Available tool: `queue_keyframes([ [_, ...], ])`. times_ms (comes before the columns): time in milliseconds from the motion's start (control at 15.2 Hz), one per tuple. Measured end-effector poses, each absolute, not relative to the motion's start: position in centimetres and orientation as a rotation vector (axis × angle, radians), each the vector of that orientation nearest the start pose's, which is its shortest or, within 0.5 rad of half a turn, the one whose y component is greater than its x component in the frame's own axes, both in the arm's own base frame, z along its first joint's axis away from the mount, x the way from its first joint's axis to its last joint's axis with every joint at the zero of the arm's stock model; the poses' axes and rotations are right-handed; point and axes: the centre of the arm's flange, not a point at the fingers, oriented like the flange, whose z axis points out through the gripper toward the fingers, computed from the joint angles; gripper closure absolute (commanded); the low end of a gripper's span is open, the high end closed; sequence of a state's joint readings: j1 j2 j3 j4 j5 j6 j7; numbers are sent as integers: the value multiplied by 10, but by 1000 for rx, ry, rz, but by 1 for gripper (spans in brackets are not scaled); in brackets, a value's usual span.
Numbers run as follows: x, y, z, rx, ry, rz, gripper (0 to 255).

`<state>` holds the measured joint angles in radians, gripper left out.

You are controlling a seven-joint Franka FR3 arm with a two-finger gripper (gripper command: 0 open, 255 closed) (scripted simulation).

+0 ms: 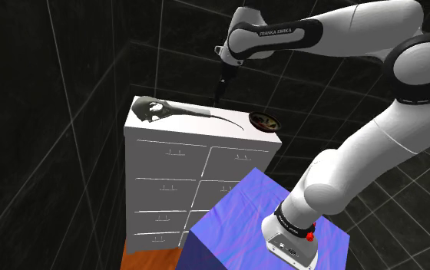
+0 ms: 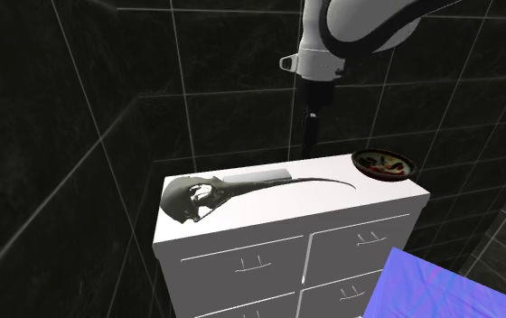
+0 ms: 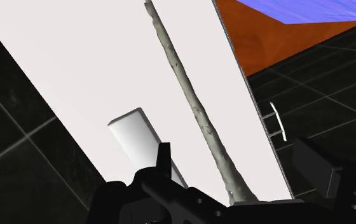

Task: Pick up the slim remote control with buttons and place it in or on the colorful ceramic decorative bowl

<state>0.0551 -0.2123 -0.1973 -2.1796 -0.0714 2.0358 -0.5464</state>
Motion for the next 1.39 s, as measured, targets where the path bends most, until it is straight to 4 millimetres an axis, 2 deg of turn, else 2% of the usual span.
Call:
queue_keyframes([
  [858,630,-105,376,-2989,-1034,-19,0],
  [1056,643,-104,360,-2976,-1062,-12,0],
  [1386,645,-104,333,-2974,-1066,-12,0],
])
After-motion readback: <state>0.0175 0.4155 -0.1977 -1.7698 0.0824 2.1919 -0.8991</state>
